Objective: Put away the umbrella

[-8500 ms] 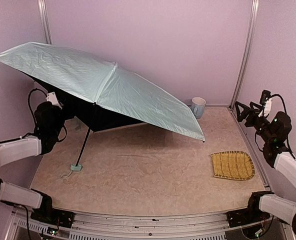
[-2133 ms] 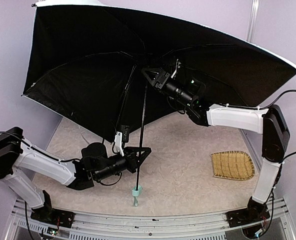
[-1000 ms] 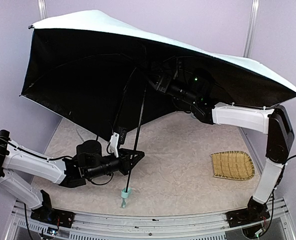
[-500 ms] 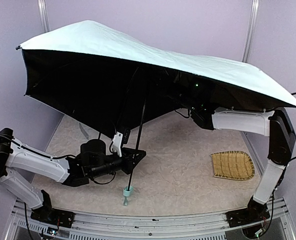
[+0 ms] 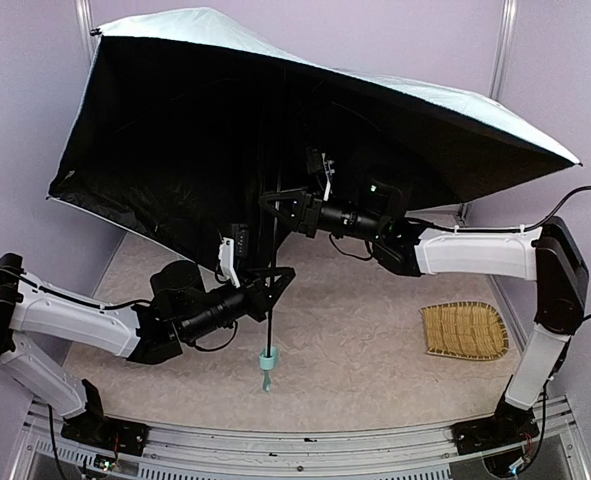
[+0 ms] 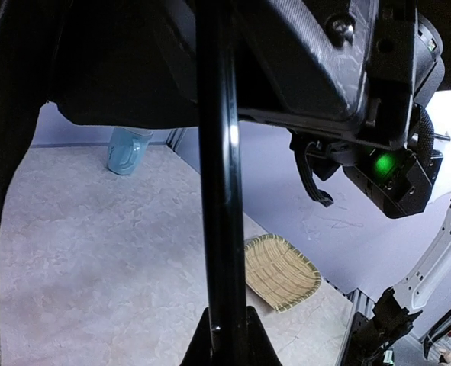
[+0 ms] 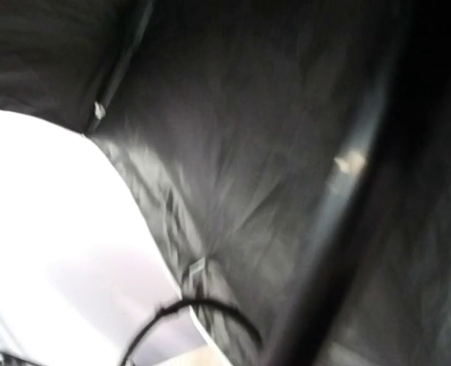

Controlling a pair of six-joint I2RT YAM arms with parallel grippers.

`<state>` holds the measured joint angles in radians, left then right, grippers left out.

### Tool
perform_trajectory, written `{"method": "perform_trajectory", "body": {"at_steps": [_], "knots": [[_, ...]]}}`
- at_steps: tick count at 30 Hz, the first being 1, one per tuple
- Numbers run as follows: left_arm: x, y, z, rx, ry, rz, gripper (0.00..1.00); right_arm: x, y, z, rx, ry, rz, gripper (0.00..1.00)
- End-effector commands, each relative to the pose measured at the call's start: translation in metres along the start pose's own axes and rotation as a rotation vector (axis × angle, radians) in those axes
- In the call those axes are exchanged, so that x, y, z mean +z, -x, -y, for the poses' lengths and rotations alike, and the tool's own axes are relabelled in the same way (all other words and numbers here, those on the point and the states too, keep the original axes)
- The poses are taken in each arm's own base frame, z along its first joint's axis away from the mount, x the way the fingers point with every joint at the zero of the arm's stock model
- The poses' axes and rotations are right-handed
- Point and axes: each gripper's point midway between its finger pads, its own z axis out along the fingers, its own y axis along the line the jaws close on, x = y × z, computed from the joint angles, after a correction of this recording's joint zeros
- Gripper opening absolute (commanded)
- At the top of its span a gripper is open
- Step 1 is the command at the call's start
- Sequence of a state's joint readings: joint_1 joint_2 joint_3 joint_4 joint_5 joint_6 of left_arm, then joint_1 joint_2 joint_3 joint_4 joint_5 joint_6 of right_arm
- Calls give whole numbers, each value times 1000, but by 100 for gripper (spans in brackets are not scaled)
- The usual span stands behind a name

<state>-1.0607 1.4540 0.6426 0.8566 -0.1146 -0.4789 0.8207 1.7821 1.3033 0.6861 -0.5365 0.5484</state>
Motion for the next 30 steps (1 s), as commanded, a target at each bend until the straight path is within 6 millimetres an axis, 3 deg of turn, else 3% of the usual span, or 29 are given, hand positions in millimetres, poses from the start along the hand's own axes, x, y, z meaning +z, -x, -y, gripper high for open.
{"method": "perform_trajectory", "body": {"at_steps": [1, 7, 8, 10, 12, 15, 18, 24, 30], "knots": [[-24, 118, 64, 92, -200, 371, 0, -12, -47, 35, 56, -123, -147, 30], [-16, 83, 53, 28, -170, 291, 0, -6, 43, 22, -36, -102, 5, 45], [-15, 80, 54, 21, -176, 286, 0, -5, 56, 19, -41, -85, 32, 51], [-13, 75, 55, 9, -186, 275, 0, -3, 76, 21, -28, -66, 76, 71], [-11, 71, 56, 1, -189, 269, 0, -4, 93, 23, -4, -55, 127, 80], [-18, 72, 53, 0, -179, 289, 0, -6, 107, 27, -6, -76, 172, 81], [-11, 66, 48, 10, -148, 238, 0, -1, 120, 11, -66, 2, 175, 81], [-3, 52, 47, -3, -154, 158, 0, 13, 118, 1, -70, 92, 105, 80], [4, 57, 21, -83, -36, 129, 0, 8, 117, -12, -76, 139, 86, 73]]}}
